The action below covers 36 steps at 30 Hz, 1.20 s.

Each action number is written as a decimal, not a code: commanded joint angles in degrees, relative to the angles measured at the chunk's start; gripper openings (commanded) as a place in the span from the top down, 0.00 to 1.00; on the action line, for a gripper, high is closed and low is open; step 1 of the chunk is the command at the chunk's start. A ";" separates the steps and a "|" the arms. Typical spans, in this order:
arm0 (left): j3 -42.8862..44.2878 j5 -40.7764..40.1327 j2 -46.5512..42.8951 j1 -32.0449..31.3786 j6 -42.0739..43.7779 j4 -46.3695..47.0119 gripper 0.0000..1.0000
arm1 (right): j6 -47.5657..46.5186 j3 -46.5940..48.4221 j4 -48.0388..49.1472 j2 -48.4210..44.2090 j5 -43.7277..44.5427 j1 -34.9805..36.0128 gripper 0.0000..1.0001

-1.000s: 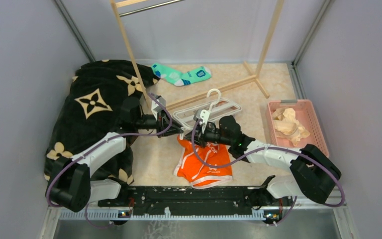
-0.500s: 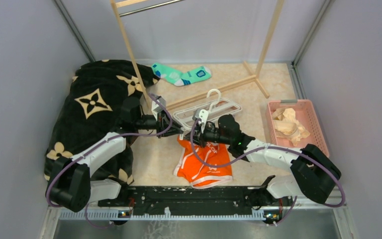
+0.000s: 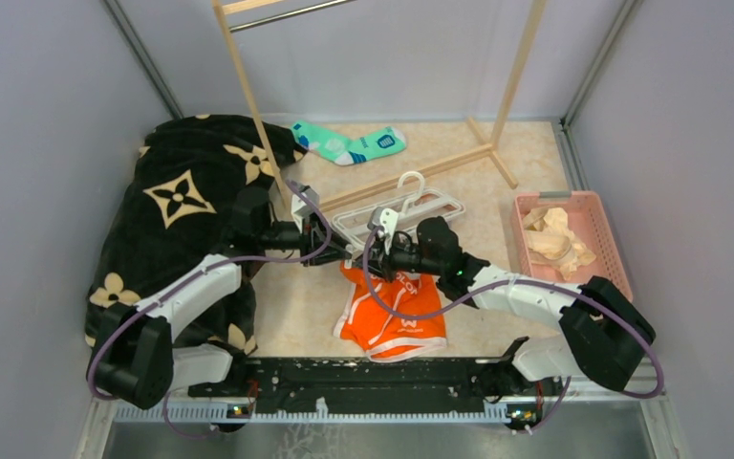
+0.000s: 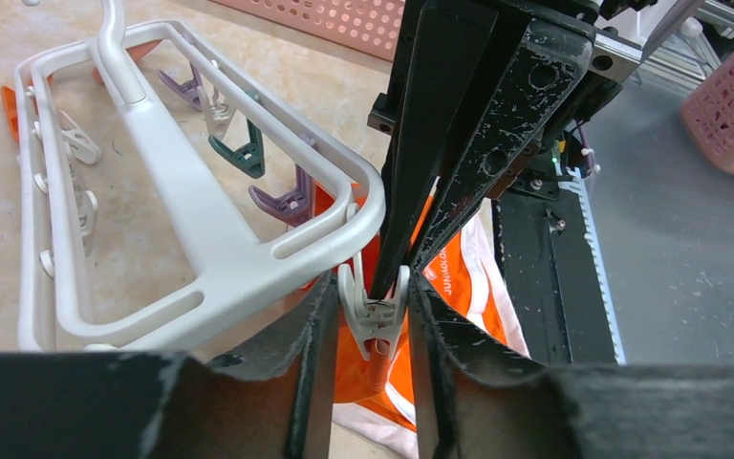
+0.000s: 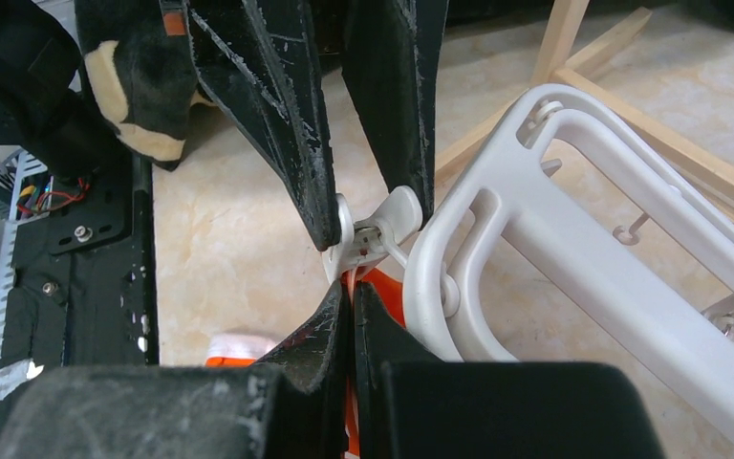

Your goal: Clip the underwear to the hanger

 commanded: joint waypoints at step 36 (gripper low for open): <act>-0.24 -41.59 -17.40 0.24 -10.04 -8.52 0.01 | -2.11 14.23 -9.76 9.69 4.99 -0.05 0.43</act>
